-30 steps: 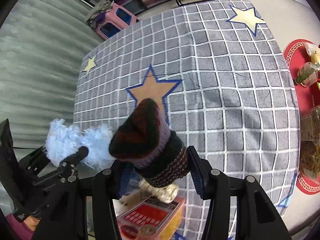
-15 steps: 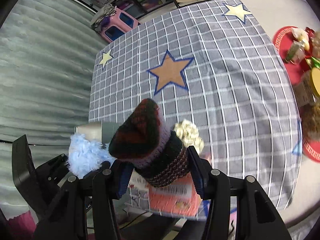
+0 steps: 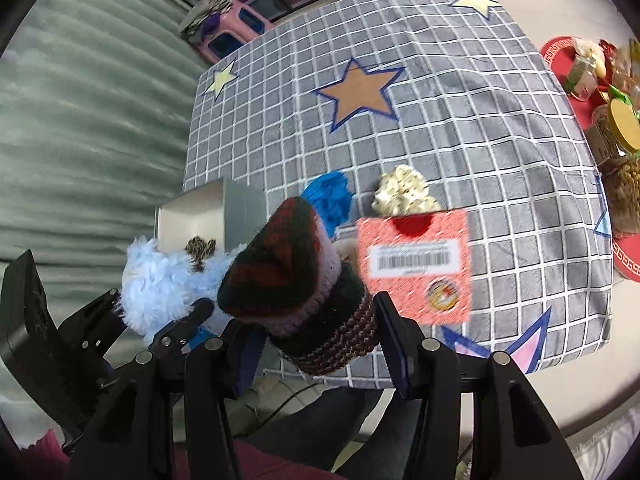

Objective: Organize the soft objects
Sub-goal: 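Lift the fluffy item and knit hat and carry both toward the white box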

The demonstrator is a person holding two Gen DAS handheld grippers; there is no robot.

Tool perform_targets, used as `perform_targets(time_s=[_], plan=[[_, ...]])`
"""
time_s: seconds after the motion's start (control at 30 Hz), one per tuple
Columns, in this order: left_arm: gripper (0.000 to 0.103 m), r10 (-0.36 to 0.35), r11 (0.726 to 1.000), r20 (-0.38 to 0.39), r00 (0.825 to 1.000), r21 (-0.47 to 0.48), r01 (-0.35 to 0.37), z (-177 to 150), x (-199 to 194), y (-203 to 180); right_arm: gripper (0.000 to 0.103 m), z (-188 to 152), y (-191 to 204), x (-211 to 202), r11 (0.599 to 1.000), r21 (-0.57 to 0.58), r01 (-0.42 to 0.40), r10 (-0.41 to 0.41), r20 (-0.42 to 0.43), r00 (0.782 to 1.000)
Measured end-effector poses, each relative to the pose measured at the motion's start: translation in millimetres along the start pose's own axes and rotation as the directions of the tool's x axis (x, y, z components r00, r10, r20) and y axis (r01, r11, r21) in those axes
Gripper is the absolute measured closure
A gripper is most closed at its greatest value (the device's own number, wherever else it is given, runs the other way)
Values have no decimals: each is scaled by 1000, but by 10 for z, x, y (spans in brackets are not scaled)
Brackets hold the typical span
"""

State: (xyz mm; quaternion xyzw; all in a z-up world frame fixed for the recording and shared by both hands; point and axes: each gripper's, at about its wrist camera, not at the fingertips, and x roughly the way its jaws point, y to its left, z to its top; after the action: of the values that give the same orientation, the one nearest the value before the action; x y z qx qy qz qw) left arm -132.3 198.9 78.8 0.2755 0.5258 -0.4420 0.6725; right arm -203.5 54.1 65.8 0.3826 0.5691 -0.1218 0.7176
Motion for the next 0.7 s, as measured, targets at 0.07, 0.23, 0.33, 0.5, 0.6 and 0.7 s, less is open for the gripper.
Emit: perform_targets(time_s=[0.07,0.23,0.33,0.5,0.6,0.7], plan=[[68,2,1000,10,1000,-5,-2,-45,-32,14,49,-54,106,25,1000,-23,5,-5,-7,1000],[68,15,999,27,1000,-32,-15,-170,-111,96,49,-162,332,97,997,-81,20,-22,-24,999],[68,31,997,33,999,-65,-28,-259,-156,195,49,-209,447,142,994,-105,21,-25,-33,999],[68,60,991,41,997,-125,-55,-377,-225,380,49,-242,653,199,988,-153,21,-27,-40,999],[68,79,986,37,996,-153,-72,-465,-252,486,49,-262,786,223,982,-186,22,-30,-42,999],[68,84,981,31,996,-176,-78,-557,-263,566,49,-278,891,257,977,-212,20,-31,-49,998]])
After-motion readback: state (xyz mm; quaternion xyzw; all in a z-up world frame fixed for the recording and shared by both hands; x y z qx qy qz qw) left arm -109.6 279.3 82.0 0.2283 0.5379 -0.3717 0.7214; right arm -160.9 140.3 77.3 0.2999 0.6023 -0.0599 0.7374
